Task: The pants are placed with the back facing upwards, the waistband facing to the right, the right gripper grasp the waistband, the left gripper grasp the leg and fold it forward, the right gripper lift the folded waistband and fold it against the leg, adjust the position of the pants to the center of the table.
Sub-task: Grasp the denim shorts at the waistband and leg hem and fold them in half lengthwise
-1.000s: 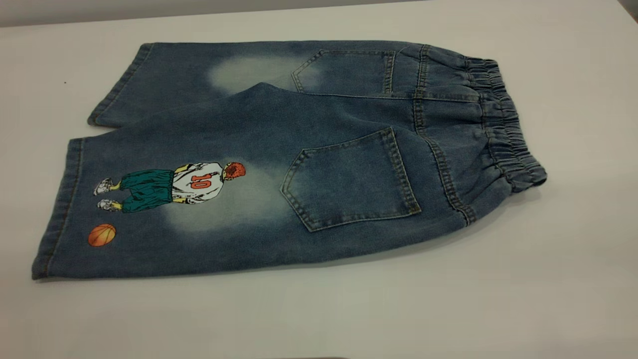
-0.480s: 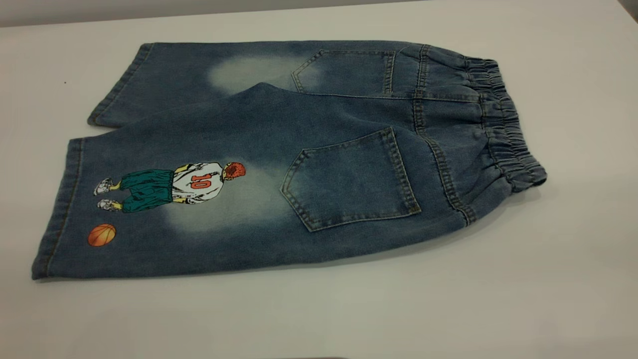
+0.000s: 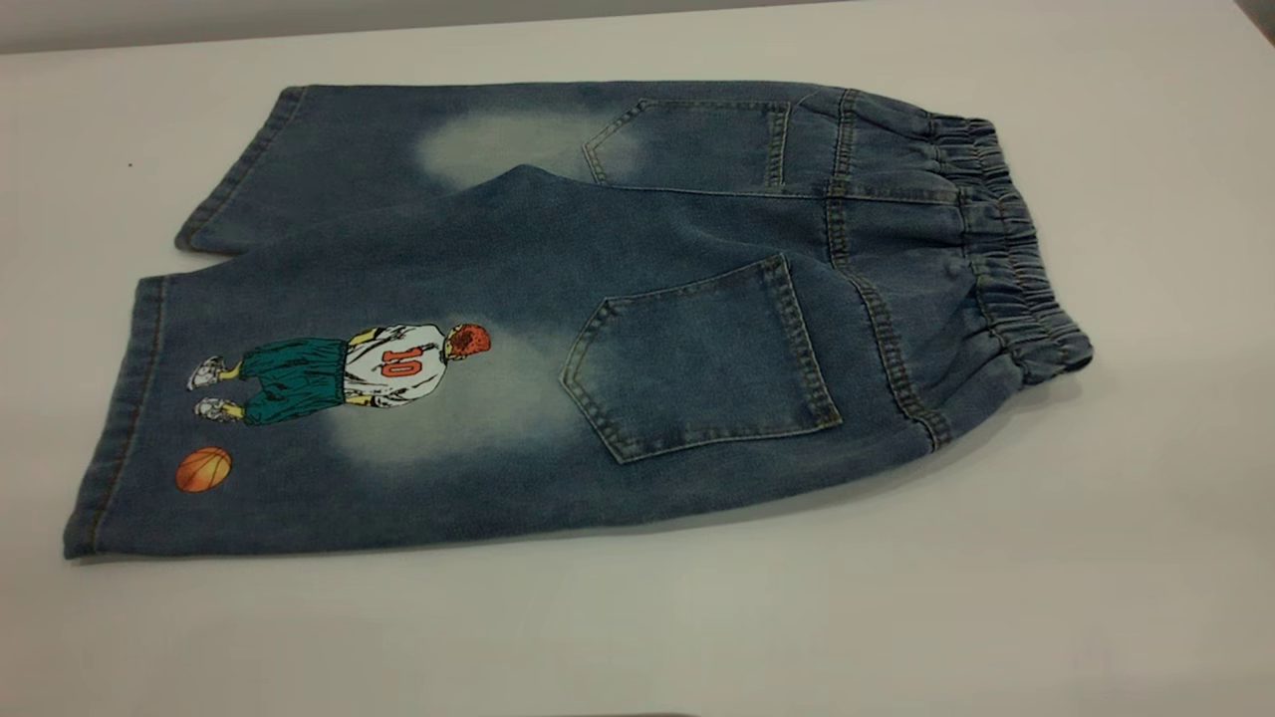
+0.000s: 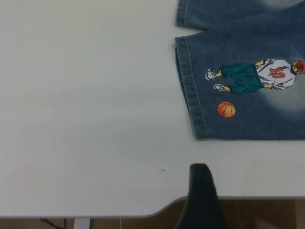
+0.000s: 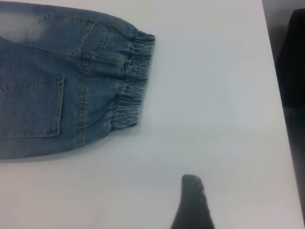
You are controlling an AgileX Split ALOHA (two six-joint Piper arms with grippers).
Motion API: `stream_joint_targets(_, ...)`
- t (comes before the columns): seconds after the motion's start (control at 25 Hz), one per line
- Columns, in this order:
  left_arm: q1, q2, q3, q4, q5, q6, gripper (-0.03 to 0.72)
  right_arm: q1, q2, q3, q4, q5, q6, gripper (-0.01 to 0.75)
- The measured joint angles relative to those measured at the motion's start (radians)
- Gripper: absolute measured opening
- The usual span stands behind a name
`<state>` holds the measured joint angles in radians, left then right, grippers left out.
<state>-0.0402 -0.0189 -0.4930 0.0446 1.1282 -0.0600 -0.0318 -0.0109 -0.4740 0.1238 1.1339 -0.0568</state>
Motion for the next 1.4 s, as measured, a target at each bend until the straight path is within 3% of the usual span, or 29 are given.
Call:
stream_joint_targets(1.04, 0.0, 0.099, -0.004, 0.0, -0.006, 0.0, 0.471, 0.0, 0.0, 0.0, 0.051, -0.005, 0.032, 0.444)
stream_joint_targets(1.4, 0.0, 0.388, -0.094, -0.025, -0.248, -0.086, 0.47, 0.0, 0.227, -0.021, 0.149, -0.19, 0.079, 0.469)
